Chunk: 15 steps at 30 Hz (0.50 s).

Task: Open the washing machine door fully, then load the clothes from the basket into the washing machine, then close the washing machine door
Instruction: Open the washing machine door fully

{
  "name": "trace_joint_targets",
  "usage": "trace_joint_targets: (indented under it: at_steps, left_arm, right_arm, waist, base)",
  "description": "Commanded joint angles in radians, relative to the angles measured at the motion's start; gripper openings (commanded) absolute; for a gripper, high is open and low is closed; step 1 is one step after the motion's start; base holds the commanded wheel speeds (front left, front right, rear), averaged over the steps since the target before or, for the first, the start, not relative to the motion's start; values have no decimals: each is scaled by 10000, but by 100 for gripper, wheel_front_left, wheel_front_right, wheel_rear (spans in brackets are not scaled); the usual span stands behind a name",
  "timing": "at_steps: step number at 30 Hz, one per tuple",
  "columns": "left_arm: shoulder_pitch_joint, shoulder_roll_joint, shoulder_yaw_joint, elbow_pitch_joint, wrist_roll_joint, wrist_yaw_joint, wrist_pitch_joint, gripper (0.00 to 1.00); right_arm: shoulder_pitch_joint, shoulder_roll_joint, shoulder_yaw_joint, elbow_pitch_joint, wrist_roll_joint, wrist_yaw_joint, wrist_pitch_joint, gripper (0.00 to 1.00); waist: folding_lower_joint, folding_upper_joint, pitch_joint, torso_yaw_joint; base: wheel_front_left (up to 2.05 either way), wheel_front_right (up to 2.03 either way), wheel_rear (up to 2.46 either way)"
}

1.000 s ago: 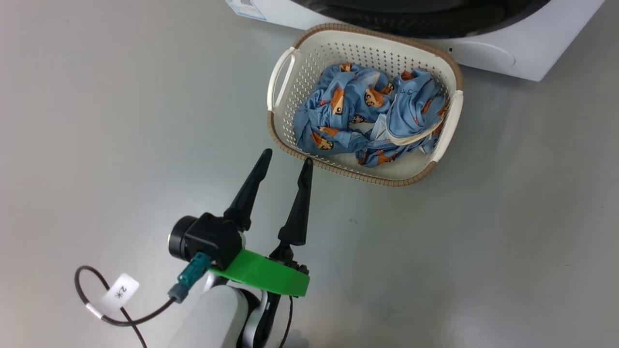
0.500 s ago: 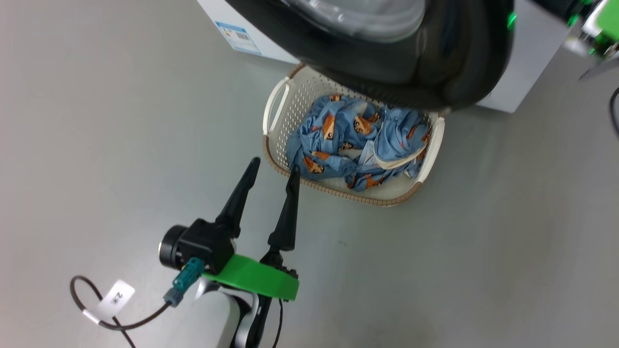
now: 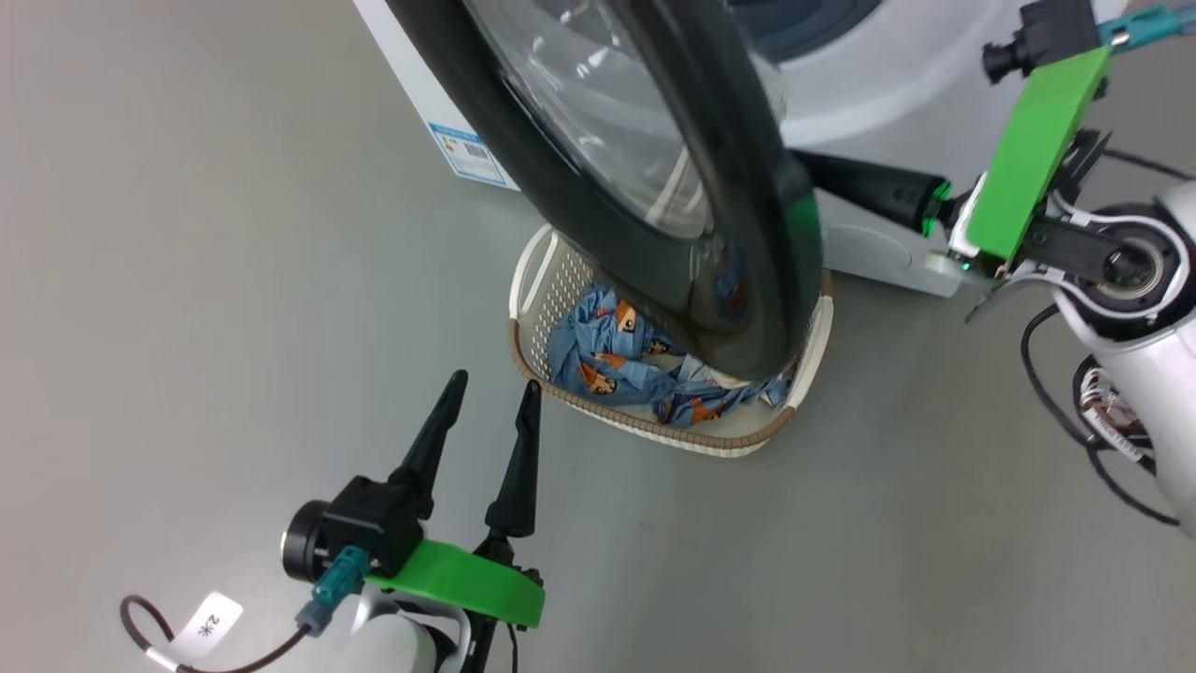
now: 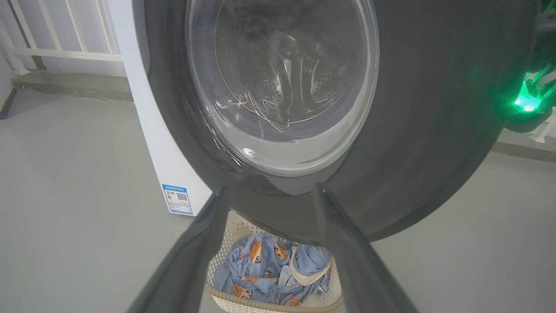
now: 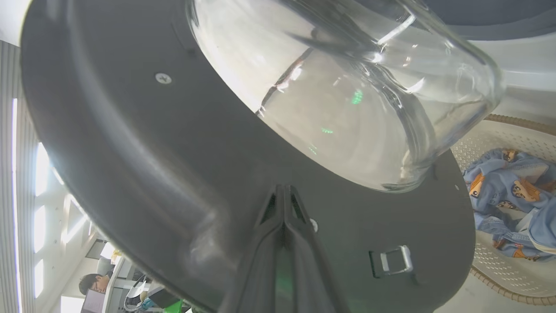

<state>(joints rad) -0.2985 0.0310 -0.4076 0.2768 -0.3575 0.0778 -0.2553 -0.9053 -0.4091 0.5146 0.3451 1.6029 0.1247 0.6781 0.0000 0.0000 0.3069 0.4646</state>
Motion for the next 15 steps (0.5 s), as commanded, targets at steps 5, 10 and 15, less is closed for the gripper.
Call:
trace_joint_targets:
  at_steps: [5, 10, 15]
  left_arm:
    - [179, 193, 464, -101, 247, -148, -65, 100]
    - [237, 193, 494, -30, 300, -176, -65, 100]
    - [275, 193, 552, 54, 364, -204, -65, 100]
  right_arm:
    - [564, 537, 178, -526, 104, 60, 259, 0]
    - [843, 893, 330, -619, 37, 60, 395, 0]
    - [1016, 1196, 356, -617, -85, 60, 311, 0]
  waist:
    - [0, 0, -380, 194]
    - [0, 0, -569, 248]
    - [0, 0, -771, 156]
  base:
    - [0, 0, 0]
    - [0, 0, 0]
    - [0, 0, 0]
